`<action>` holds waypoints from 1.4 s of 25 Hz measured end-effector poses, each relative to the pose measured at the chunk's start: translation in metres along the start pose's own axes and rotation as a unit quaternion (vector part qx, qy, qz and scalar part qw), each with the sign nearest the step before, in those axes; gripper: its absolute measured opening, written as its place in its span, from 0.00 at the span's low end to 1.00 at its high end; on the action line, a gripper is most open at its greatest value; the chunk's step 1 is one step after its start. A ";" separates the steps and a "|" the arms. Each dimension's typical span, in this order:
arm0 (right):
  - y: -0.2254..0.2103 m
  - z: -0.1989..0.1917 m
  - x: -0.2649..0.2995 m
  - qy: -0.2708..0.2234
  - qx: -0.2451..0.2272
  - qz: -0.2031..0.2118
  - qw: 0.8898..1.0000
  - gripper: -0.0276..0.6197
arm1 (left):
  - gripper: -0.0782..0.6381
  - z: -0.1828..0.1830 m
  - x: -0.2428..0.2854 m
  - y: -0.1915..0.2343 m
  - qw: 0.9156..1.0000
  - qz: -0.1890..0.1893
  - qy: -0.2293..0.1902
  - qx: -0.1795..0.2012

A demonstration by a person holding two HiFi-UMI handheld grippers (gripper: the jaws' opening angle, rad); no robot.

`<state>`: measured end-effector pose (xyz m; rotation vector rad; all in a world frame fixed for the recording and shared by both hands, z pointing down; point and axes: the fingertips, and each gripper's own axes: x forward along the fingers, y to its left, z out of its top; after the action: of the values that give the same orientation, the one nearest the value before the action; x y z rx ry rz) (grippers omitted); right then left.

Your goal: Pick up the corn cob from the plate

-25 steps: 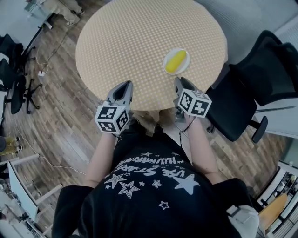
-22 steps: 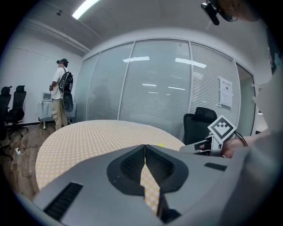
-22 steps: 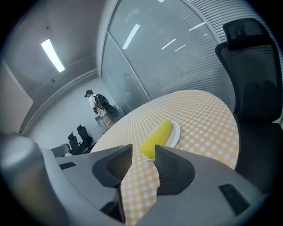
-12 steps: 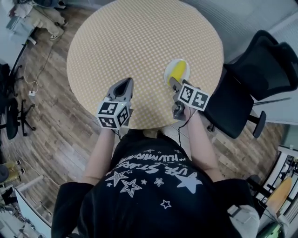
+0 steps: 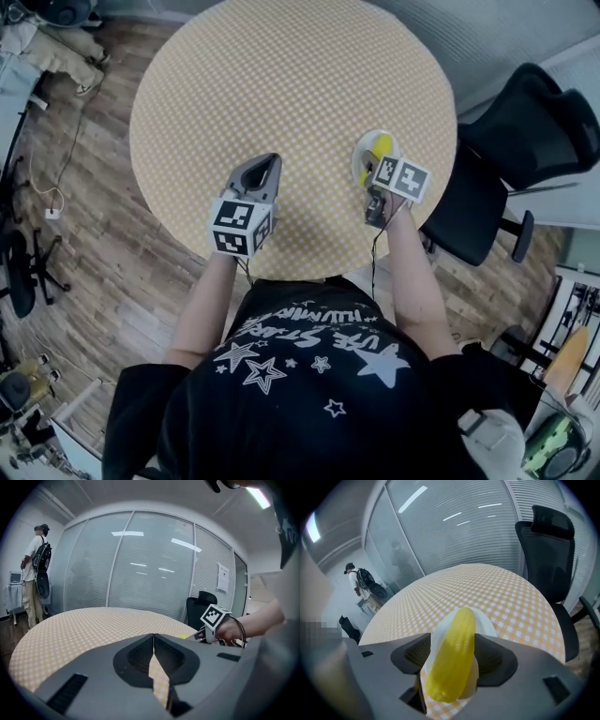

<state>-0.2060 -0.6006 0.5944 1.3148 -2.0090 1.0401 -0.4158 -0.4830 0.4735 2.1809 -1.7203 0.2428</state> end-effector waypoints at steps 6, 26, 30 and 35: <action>-0.009 -0.005 0.022 0.041 0.003 -0.061 0.997 0.46 | 0.12 0.000 0.019 0.020 0.999 -0.037 0.006 -0.008; -0.015 -0.007 0.038 0.078 -0.062 -0.083 0.992 0.45 | 0.12 -0.014 0.047 0.021 0.995 -0.099 0.026 -0.019; -0.016 -0.001 0.025 0.056 -0.049 -0.057 0.996 0.45 | 0.12 -0.011 0.042 0.020 0.996 -0.090 0.021 -0.019; -0.009 0.011 0.000 0.006 -0.004 0.001 1.000 0.45 | 0.12 -0.005 0.030 0.009 0.997 -0.076 0.013 -0.014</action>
<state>-0.1975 -0.6118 0.5908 1.2995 -2.0038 1.0382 -0.4170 -0.5100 0.4904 2.2645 -1.5240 0.2064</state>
